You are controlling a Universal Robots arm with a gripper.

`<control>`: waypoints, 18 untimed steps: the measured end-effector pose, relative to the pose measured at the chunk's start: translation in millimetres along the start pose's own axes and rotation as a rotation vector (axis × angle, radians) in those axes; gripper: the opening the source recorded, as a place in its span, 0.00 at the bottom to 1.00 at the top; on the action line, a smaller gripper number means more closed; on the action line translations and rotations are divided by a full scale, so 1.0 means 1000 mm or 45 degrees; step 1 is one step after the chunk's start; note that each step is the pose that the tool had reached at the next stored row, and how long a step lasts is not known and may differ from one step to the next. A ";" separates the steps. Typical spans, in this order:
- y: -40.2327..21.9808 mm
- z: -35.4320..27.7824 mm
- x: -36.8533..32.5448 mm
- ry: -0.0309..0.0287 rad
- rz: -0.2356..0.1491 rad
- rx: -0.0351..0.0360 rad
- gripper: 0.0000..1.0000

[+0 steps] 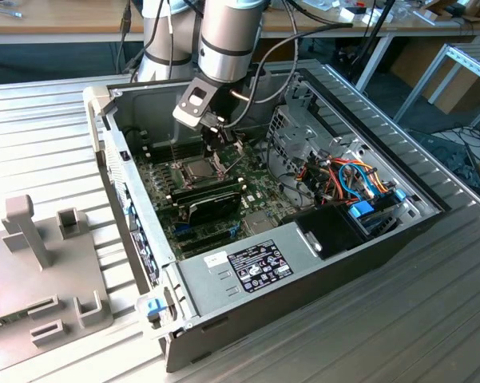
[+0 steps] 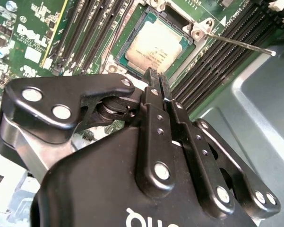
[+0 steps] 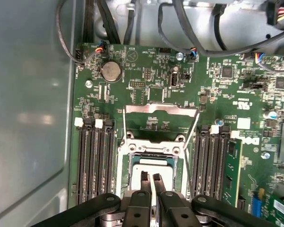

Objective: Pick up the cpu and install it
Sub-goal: 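Place the cpu into insertion slot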

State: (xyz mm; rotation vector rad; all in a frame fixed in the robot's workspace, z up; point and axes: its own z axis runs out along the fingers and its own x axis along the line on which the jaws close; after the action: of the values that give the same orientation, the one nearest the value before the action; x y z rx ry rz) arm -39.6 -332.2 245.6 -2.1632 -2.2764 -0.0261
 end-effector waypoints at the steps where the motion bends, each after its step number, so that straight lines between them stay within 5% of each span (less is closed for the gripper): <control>1: 0.0000 -0.0047 0.0001 0.0000 0.000 -0.0035 0.16; 6: 0.0003 -0.0291 0.0004 -0.0009 0.000 -0.0210 0.16; 13: -0.0099 -0.0304 0.0007 -0.0036 0.000 -0.0443 0.16; 18: -0.0100 -0.0304 0.0007 -0.0037 -0.001 -0.0454 0.16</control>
State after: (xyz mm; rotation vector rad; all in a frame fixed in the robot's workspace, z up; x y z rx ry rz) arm -50.0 -332.3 275.9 -2.1810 -2.2956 -0.0642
